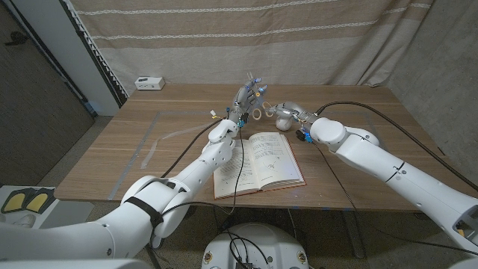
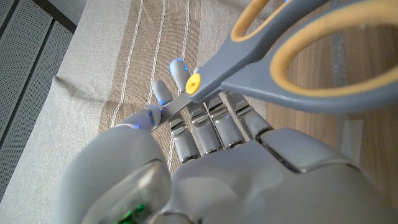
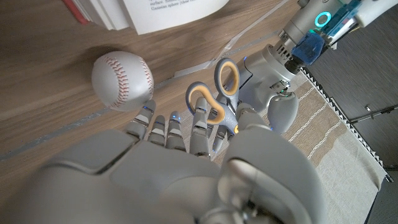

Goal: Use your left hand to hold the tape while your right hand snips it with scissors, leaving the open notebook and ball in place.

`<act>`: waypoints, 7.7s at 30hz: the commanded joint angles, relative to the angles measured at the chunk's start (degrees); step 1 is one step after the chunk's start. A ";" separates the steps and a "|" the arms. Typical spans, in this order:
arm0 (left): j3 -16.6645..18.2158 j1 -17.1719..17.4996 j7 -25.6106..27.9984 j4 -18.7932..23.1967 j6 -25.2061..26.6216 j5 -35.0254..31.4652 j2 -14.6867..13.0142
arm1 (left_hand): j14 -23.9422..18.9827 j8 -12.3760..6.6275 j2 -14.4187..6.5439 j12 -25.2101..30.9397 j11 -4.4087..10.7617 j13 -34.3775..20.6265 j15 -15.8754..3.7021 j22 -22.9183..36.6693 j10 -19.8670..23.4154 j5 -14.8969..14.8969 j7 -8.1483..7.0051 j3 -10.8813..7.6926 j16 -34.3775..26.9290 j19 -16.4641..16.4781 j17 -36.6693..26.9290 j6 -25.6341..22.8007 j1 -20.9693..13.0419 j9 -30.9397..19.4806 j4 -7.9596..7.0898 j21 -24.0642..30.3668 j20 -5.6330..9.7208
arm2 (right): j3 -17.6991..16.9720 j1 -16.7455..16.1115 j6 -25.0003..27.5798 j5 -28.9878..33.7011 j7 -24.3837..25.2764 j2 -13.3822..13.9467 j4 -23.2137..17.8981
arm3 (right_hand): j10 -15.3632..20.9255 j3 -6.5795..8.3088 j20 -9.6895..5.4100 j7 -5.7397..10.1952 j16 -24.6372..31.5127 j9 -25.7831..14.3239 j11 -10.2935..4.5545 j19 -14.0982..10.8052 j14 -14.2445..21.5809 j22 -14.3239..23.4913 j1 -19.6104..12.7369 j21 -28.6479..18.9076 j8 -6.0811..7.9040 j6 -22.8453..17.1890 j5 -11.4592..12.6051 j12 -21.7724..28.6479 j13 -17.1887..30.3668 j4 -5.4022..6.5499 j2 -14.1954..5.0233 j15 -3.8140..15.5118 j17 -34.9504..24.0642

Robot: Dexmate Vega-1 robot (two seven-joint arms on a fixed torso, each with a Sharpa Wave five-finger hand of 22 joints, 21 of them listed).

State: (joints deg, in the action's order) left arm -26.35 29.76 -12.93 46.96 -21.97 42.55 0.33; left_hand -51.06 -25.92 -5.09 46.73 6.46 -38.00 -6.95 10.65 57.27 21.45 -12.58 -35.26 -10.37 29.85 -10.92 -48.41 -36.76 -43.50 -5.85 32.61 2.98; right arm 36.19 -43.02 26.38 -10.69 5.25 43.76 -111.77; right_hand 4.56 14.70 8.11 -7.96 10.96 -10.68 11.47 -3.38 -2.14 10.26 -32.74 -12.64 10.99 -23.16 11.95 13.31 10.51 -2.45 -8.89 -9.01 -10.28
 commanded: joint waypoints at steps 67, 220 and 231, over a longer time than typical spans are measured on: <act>2.92 1.28 -7.15 4.18 8.15 9.45 1.38 | 6.22 -2.80 -1.98 -2.45 5.56 6.94 -6.36 0.59 6.77 0.54 0.02 0.13 0.05 -4.47 0.13 -0.18 -0.85 0.79 0.53 -4.18 7.00 | 2.48 -2.47 6.09 16.46 13.30 -6.03 -0.89 | 5.25 -0.44 0.10 -3.83 0.13 0.02 -0.15 -6.47 6.03 0.19 -3.44 0.09 1.07 -4.30 0.74 0.60 0.34 -4.55 1.05 -0.74 -0.13; 1.39 6.33 -6.38 15.69 17.73 16.35 0.08 | 8.42 -5.54 -2.56 -2.13 5.57 10.93 -6.37 0.70 8.34 -0.68 0.15 0.10 -0.15 -6.80 0.14 -1.45 -1.70 10.06 1.05 -6.61 7.19 | 7.29 -3.43 9.28 43.94 25.51 -11.14 7.71 | 32.61 -4.37 -13.40 8.58 42.17 -18.26 -17.11 -29.22 38.19 18.52 -30.94 -24.49 10.62 -28.13 3.34 43.83 44.93 -2.33 -2.01 21.13 -44.41; 0.74 5.77 -8.86 13.74 15.47 14.71 0.08 | 11.31 0.25 10.01 -12.64 5.83 20.88 -5.99 0.35 -0.27 -7.04 0.20 -1.69 -0.28 -5.16 0.14 -1.06 1.35 25.60 7.34 -9.31 7.93 | 6.95 -3.44 8.83 43.59 25.45 -11.40 7.98 | 34.51 -4.50 -14.61 7.87 46.27 -19.09 -17.27 -30.16 40.70 22.86 -32.35 -30.14 10.19 -28.15 3.55 46.11 46.89 -2.56 -2.11 21.39 -44.59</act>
State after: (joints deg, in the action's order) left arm -25.04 36.06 -19.82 62.34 -4.57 58.74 0.46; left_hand -40.20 -26.48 -0.49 37.39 12.25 -19.58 -3.86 10.91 59.56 15.77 -12.39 -36.67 -10.38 23.87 -10.69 -49.80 -37.32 -20.81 -0.30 24.27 2.50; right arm 43.50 -46.32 36.03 33.16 30.53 32.57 -104.08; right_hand 33.50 10.35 -3.08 0.49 56.66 -29.33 -0.81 -33.18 37.69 32.77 -63.75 -42.16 21.26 -51.39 15.23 58.74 56.87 -4.73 -10.35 3.60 -54.95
